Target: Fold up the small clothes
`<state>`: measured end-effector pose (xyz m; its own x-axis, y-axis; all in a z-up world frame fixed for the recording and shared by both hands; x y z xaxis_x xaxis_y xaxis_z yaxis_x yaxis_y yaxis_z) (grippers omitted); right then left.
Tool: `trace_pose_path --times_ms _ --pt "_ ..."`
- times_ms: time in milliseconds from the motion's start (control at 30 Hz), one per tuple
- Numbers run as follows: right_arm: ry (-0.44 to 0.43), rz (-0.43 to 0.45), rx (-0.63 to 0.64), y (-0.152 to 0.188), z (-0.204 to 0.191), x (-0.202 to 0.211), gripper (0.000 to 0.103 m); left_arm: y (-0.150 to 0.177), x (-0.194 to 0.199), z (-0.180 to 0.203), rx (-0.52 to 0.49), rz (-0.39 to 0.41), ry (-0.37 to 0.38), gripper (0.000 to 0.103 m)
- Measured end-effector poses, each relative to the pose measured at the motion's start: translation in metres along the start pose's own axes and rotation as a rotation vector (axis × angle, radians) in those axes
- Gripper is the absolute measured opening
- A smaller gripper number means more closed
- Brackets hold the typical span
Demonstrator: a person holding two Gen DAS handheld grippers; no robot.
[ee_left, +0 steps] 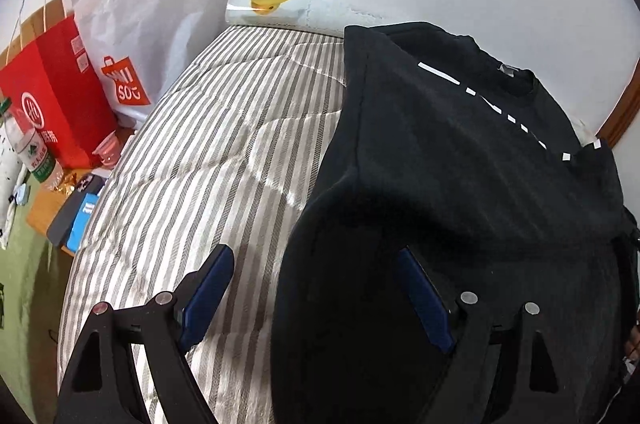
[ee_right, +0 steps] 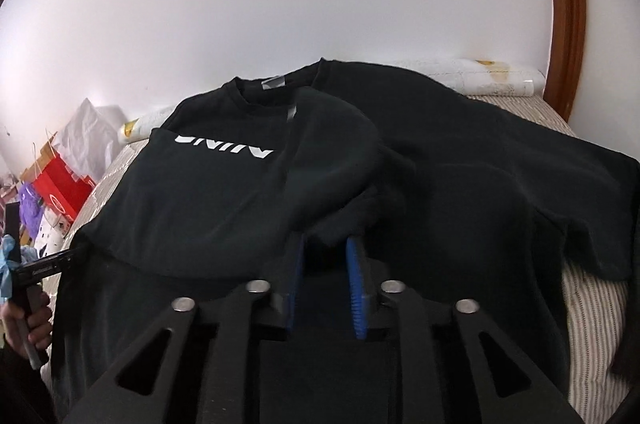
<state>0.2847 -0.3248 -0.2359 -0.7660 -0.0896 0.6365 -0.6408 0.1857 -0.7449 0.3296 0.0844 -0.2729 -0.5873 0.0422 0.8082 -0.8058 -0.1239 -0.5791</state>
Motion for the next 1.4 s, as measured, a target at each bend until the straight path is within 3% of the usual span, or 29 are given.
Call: trace_pose_path --times_ms 67,100,233,400,567,733,933,967,1033,1067,1100,1300,1400 --pt "0.021 0.058 0.003 -0.006 0.012 0.01 0.069 -0.002 -0.003 0.002 -0.007 0.001 -0.006 0.083" --pt "0.027 0.066 0.004 -0.008 0.016 0.012 0.071 -0.003 -0.004 0.002 -0.011 0.002 -0.01 0.083" --pt "0.049 0.031 -0.022 -0.012 0.038 -0.002 0.072 -0.007 -0.013 0.001 -0.009 0.001 -0.02 0.083" --pt "0.091 0.008 0.038 -0.023 0.058 -0.025 0.072 -0.01 -0.019 0.002 -0.039 0.01 -0.059 0.085" --pt "0.03 -0.07 0.035 -0.026 0.06 -0.058 0.072 -0.01 -0.021 0.003 -0.057 0.017 -0.078 0.088" --pt "-0.093 -0.145 0.044 -0.009 0.034 -0.08 0.072 -0.009 -0.021 0.002 -0.051 0.017 -0.077 0.089" --pt "-0.135 -0.177 0.082 0.0 0.008 -0.093 0.071 -0.009 -0.022 0.002 -0.051 0.016 -0.078 0.091" --pt "-0.135 -0.166 0.102 -0.001 0.003 -0.094 0.07 -0.009 -0.022 0.002 -0.051 0.016 -0.079 0.091" --pt "-0.16 -0.141 0.142 -0.004 -0.009 -0.093 0.049 -0.008 -0.022 0.001 -0.05 0.016 -0.08 0.092" --pt "-0.145 -0.118 0.156 -0.007 -0.01 -0.09 0.025 -0.008 -0.022 0.001 -0.051 0.015 -0.08 0.092" --pt "-0.134 -0.116 0.162 -0.009 -0.009 -0.088 0.015 -0.008 -0.023 0.001 -0.05 0.015 -0.08 0.092" --pt "0.01 0.093 0.052 -0.047 0.039 -0.028 0.014 -0.008 -0.024 -0.001 -0.046 0.012 -0.084 0.095" --pt "0.109 0.101 -0.024 -0.047 0.079 -0.011 0.016 -0.008 -0.024 -0.002 -0.047 0.011 -0.086 0.095"
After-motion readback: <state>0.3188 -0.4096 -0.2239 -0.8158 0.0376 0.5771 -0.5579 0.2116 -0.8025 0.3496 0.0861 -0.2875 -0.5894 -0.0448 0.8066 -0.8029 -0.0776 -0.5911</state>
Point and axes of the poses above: each gripper's, at about its wrist camera, not at the fingertips, and x roughly against the way its jaws point, z to its right, y to its underside, the point moved 10 cm from there along -x, roughly the way its jaws point, and after that the axes turned 1 degree about -x, right-handed, at the moved point
